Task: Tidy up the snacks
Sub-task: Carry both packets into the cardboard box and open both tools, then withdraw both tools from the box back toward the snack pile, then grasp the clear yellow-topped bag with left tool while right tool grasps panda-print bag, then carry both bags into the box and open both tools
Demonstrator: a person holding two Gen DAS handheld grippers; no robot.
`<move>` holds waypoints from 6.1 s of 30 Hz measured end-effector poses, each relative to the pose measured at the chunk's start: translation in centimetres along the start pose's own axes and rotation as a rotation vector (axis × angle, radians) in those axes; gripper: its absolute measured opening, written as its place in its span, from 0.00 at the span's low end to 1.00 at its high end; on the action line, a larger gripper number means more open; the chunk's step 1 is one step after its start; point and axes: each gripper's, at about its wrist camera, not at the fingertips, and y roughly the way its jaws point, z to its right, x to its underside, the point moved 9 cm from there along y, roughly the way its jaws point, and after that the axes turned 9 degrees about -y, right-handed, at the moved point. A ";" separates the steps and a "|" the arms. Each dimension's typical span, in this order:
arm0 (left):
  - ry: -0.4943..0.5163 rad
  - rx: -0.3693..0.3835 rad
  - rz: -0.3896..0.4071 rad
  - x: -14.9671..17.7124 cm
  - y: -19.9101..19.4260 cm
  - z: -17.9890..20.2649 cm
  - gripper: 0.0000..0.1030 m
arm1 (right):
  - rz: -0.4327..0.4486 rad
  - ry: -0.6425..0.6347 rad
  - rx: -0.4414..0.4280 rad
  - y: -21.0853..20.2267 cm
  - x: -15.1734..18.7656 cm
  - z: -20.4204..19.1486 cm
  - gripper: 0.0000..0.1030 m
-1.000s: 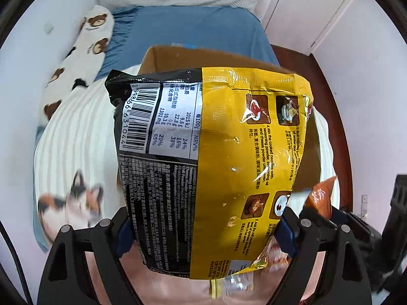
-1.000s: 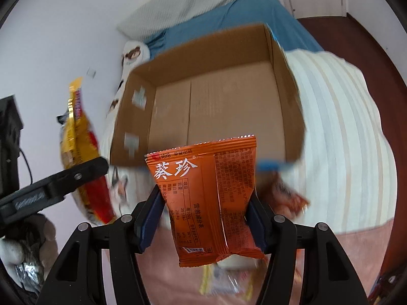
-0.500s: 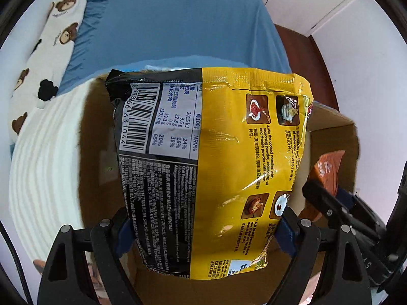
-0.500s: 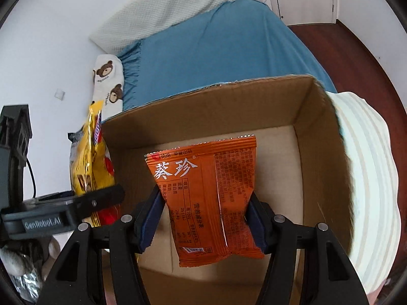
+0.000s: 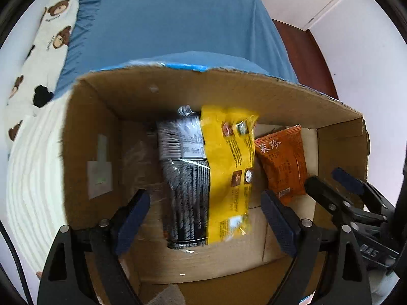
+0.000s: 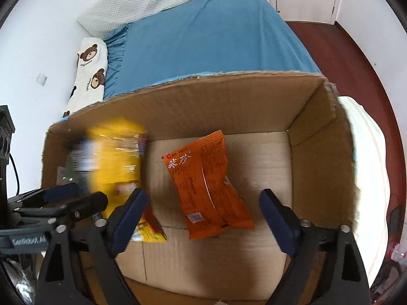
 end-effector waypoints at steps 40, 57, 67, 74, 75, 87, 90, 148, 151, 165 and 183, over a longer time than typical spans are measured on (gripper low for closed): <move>-0.030 -0.140 0.446 20.3 -13.1 -0.2 0.86 | 0.268 -0.105 0.079 -18.1 18.8 -1.8 0.92; 0.194 -0.225 0.090 34.6 1.9 0.7 0.86 | -0.128 -0.009 0.060 -8.3 35.2 7.1 0.92; 0.806 -0.211 -0.101 41.0 9.6 7.6 0.86 | -0.229 0.035 0.059 -7.0 40.0 11.1 0.92; 0.826 -0.181 -0.153 41.9 12.6 9.3 0.80 | -0.227 0.086 0.059 -7.0 40.6 12.4 0.92; 0.786 -0.176 -0.149 41.7 12.5 9.0 0.75 | -0.223 0.098 0.048 -6.8 40.4 12.4 0.92; 0.165 -0.152 -0.155 40.0 10.1 -2.6 0.65 | -0.277 0.076 0.002 0.1 38.9 7.3 0.73; 0.050 -0.179 -0.161 39.5 9.9 -6.2 0.65 | -0.304 0.079 0.015 1.2 39.3 7.0 0.60; -0.103 -0.011 -0.079 35.0 2.2 -0.7 0.43 | -0.302 -0.036 -0.148 -4.8 40.3 1.6 0.47; -0.096 0.044 -0.023 32.7 -1.6 0.7 0.43 | -0.245 -0.036 -0.203 -7.4 36.9 0.4 0.47; -0.086 0.037 0.196 15.0 -10.3 0.7 0.44 | 0.083 -0.054 -0.224 -14.5 15.2 -2.6 0.47; -0.108 -0.035 -0.023 8.7 0.4 -1.2 0.63 | -0.107 -0.049 -0.129 -2.6 10.8 -2.2 0.87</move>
